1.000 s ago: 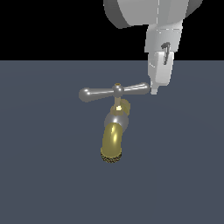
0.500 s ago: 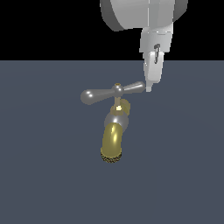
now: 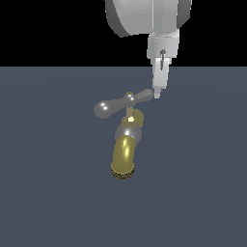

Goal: Turn on the faucet by rotating a designated handle.

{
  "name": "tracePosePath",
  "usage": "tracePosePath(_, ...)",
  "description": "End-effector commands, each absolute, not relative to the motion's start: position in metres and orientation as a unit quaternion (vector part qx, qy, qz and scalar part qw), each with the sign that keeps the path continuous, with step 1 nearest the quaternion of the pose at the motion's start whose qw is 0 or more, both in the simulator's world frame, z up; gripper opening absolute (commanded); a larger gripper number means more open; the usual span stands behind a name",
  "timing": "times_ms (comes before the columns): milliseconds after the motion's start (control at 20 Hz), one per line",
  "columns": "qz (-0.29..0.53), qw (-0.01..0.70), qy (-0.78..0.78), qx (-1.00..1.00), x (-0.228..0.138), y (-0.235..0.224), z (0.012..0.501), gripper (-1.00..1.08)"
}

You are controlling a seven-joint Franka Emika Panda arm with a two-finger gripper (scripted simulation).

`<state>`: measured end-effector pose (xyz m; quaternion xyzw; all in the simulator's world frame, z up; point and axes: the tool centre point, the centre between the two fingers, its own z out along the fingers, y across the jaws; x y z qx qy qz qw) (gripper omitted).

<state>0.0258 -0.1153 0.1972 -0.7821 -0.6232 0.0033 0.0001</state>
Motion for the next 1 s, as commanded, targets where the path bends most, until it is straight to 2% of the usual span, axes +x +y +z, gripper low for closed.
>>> tracePosePath(0, 0.000, 0.000, -0.634, -0.773, 0.039, -0.094, 0.198, -1.00)
tracePosePath(100, 0.000, 0.000, -0.634, -0.773, 0.042, -0.093, 0.197, -1.00)
tracePosePath(150, 0.004, -0.001, -0.623, -0.782, 0.034, -0.112, 0.197, -1.00)
tracePosePath(950, 0.000, 0.000, -0.633, -0.774, 0.068, -0.007, 0.198, -1.00)
